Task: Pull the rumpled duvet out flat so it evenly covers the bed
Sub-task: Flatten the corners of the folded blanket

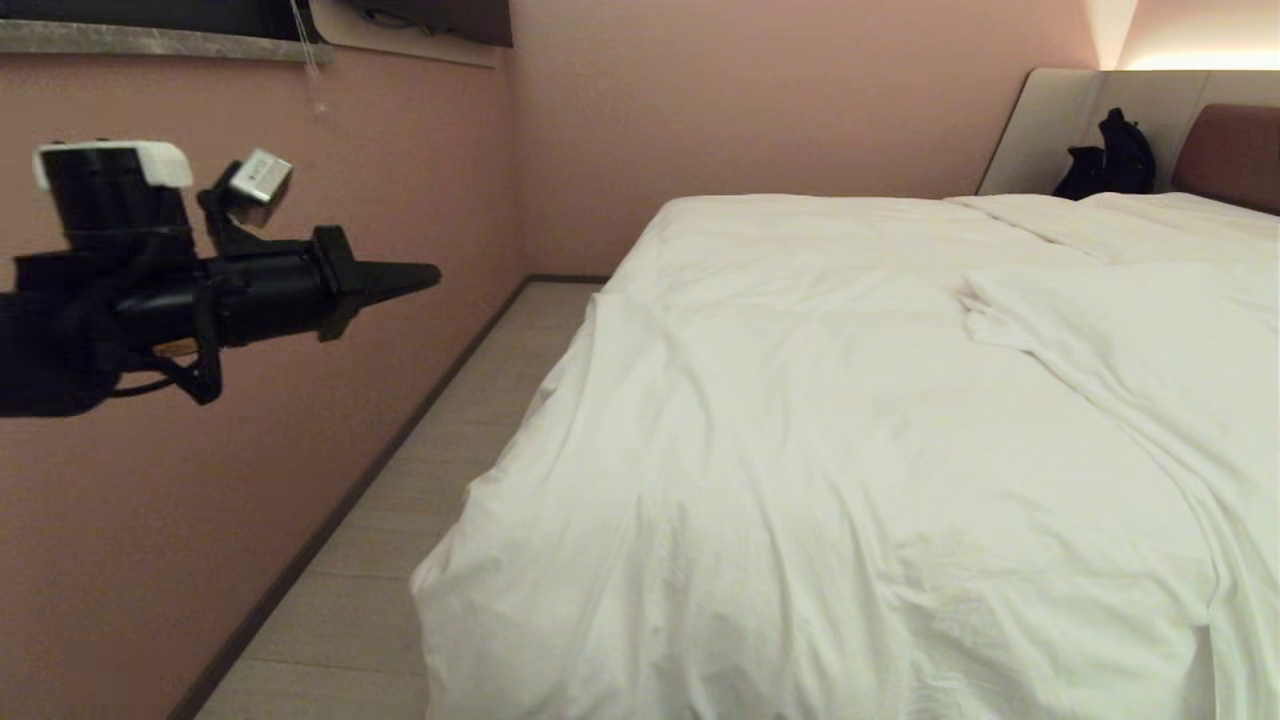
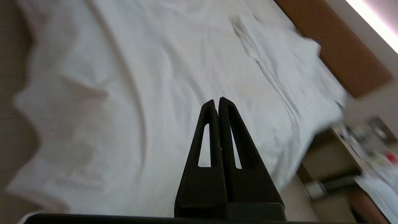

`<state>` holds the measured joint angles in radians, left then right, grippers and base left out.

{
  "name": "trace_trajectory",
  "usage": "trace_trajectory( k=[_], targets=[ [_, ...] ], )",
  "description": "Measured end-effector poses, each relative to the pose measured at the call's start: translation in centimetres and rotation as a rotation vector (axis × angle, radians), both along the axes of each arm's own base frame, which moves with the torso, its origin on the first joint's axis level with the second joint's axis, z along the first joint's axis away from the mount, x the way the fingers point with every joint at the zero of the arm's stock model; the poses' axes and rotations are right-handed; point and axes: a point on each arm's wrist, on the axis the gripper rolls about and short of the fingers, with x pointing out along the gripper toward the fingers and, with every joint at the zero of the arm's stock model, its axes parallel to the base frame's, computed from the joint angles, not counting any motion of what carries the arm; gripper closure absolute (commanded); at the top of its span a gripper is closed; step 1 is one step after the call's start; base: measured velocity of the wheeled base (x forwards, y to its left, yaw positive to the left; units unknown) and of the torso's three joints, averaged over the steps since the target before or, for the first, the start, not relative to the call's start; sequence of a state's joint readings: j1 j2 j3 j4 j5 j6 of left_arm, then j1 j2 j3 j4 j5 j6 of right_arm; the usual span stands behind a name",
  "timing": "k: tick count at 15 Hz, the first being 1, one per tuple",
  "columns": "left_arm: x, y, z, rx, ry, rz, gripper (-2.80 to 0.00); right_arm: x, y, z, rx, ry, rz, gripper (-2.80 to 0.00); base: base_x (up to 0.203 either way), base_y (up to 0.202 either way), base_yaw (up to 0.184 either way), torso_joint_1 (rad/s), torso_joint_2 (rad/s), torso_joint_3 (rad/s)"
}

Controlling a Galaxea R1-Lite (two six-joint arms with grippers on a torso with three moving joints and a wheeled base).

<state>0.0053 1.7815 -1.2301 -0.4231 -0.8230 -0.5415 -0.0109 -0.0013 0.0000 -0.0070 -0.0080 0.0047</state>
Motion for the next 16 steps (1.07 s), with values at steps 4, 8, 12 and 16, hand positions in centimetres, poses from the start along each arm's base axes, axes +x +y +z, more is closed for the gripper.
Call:
trace_trajectory(
  k=[4,8,12,16],
  targets=[
    [4.6,1.0,-4.1,-0.040,0.057,-0.197,0.00,0.0,0.0,0.0,-0.001,0.000,0.001,0.00,0.000,0.000,0.000,0.000,0.00,0.000],
    [8.0,2.8,-6.5,-0.058,0.072,-0.229,0.00,0.0,0.0,0.0,0.000,0.000,0.001,0.00,0.000,0.000,0.000,0.000,0.00,0.000],
    [10.7,4.9,-8.9,-0.069,0.076,-0.257,0.00,0.0,0.0,0.0,0.000,-0.001,0.000,0.00,0.000,0.000,0.000,0.000,0.00,0.000],
    [12.2,5.5,-10.8,-0.085,0.096,-0.298,0.00,0.0,0.0,0.0,0.000,0.000,0.000,0.00,0.000,0.000,0.000,0.000,0.00,0.000]
  ],
)
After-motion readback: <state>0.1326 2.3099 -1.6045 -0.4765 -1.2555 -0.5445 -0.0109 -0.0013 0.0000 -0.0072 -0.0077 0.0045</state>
